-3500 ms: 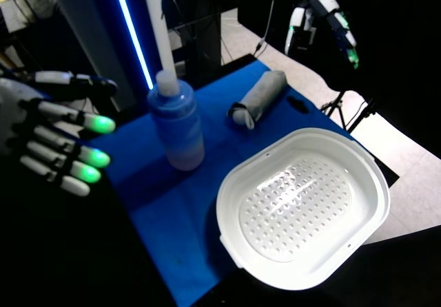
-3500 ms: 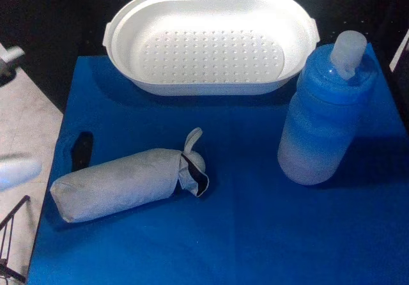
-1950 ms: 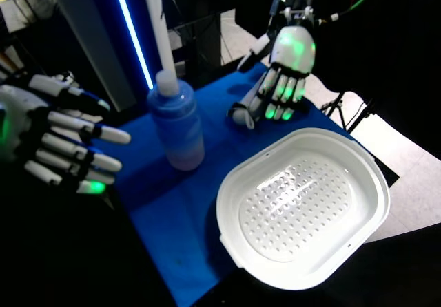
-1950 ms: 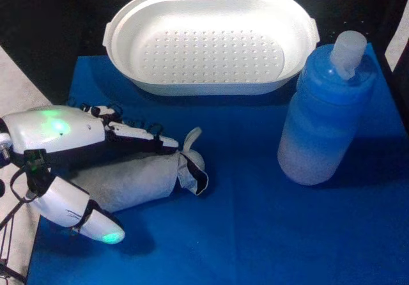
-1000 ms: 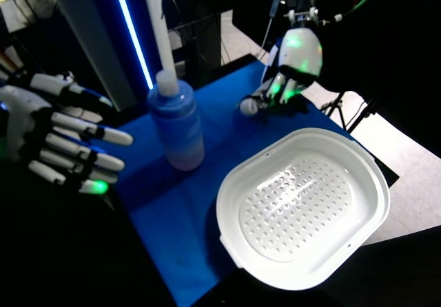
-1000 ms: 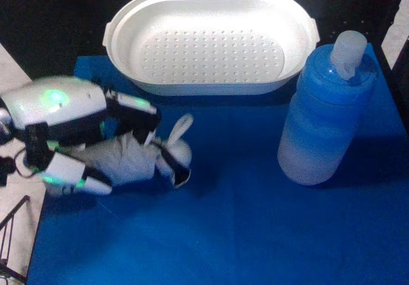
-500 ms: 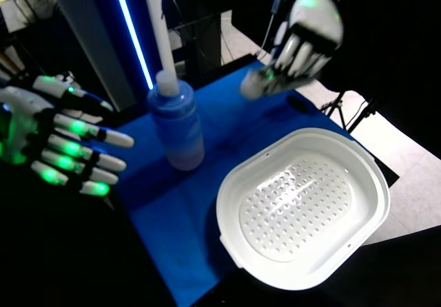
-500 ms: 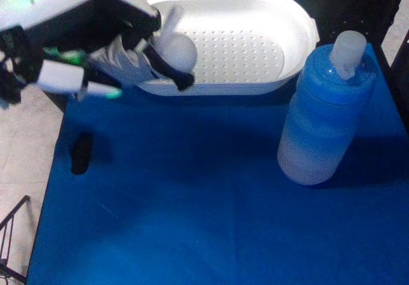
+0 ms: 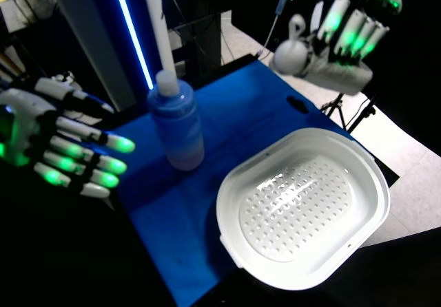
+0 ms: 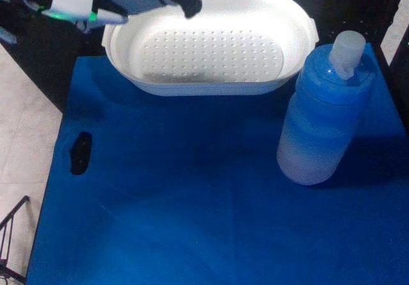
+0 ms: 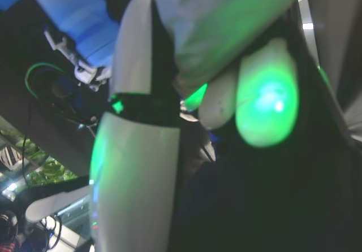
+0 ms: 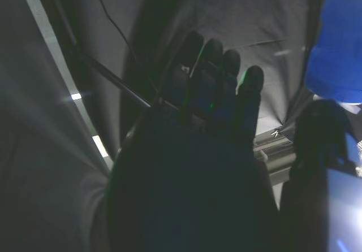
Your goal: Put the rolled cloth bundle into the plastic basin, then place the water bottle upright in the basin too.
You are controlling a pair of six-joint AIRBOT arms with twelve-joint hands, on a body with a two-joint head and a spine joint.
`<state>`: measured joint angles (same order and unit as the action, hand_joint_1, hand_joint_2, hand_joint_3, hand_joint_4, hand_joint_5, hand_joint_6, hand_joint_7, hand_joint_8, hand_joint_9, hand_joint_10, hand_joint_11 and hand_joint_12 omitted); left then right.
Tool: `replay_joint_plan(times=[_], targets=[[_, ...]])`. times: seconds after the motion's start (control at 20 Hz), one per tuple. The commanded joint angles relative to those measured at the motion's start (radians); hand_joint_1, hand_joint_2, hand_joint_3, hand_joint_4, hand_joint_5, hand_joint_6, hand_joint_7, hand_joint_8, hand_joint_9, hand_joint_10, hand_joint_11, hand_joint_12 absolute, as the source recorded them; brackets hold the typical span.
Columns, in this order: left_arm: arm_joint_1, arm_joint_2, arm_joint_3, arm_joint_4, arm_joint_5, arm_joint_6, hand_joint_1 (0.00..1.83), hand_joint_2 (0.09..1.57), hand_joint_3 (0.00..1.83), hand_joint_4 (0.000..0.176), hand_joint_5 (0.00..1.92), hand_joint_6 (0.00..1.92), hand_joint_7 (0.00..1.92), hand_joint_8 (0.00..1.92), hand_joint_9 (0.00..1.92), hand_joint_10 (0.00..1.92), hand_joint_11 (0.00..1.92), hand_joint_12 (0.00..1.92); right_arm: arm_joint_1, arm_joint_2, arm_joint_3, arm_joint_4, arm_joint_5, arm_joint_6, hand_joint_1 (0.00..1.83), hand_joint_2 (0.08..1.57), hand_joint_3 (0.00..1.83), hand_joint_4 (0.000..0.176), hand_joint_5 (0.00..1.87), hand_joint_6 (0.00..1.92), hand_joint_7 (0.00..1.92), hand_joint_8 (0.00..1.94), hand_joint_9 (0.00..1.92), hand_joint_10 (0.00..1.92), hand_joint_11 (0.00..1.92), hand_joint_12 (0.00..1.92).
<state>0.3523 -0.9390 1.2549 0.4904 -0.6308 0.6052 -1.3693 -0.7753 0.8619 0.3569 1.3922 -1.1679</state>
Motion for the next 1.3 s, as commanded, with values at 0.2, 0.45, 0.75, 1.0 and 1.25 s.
replay_joint_plan(times=[0.2, 0.45, 0.75, 1.0, 1.25], targets=[[-0.045, -0.147, 0.122, -0.085, -0.045, 0.029, 1.73, 1.19, 0.0, 0.159, 0.91, 1.92, 1.08, 1.92, 1.28, 1.92, 1.35, 1.92, 0.008, -0.011, 0.015, -0.001, 0.119, 0.007, 0.34, 1.48, 0.01, 0.061, 0.28, 0.0, 0.24, 0.0, 0.24, 0.0, 0.06, 0.42], [-0.057, -0.291, 0.263, -0.133, 0.034, 0.028, 1.82, 1.11, 0.0, 0.143, 1.17, 1.92, 1.25, 1.92, 1.4, 1.92, 1.45, 1.92, 0.01, -0.018, 0.024, -0.005, 0.119, 0.009, 0.44, 1.48, 0.0, 0.05, 0.28, 0.0, 0.26, 0.0, 0.25, 0.0, 0.09, 0.38], [-0.065, -0.387, 0.373, -0.133, 0.156, 0.029, 1.83, 1.14, 0.0, 0.131, 1.2, 1.92, 1.27, 1.92, 1.35, 1.92, 0.87, 1.65, 0.011, -0.022, 0.027, -0.006, 0.115, 0.013, 0.44, 1.47, 0.0, 0.093, 0.27, 0.0, 0.27, 0.0, 0.26, 0.0, 0.09, 0.4], [-0.029, -0.398, 0.387, -0.147, 0.185, 0.028, 1.77, 1.2, 0.0, 0.0, 1.14, 1.92, 1.33, 1.92, 1.44, 1.92, 1.45, 1.92, 0.011, -0.021, 0.027, -0.005, 0.115, 0.023, 0.43, 1.46, 0.0, 0.119, 0.27, 0.0, 0.26, 0.0, 0.25, 0.0, 0.06, 0.45], [-0.002, -0.399, 0.38, -0.165, 0.171, 0.026, 1.83, 1.2, 0.0, 0.176, 0.81, 1.92, 1.02, 1.92, 1.21, 1.92, 1.18, 1.92, 0.011, -0.022, 0.027, -0.005, 0.115, 0.025, 0.43, 1.45, 0.0, 0.122, 0.25, 0.0, 0.27, 0.0, 0.25, 0.0, 0.07, 0.43]])
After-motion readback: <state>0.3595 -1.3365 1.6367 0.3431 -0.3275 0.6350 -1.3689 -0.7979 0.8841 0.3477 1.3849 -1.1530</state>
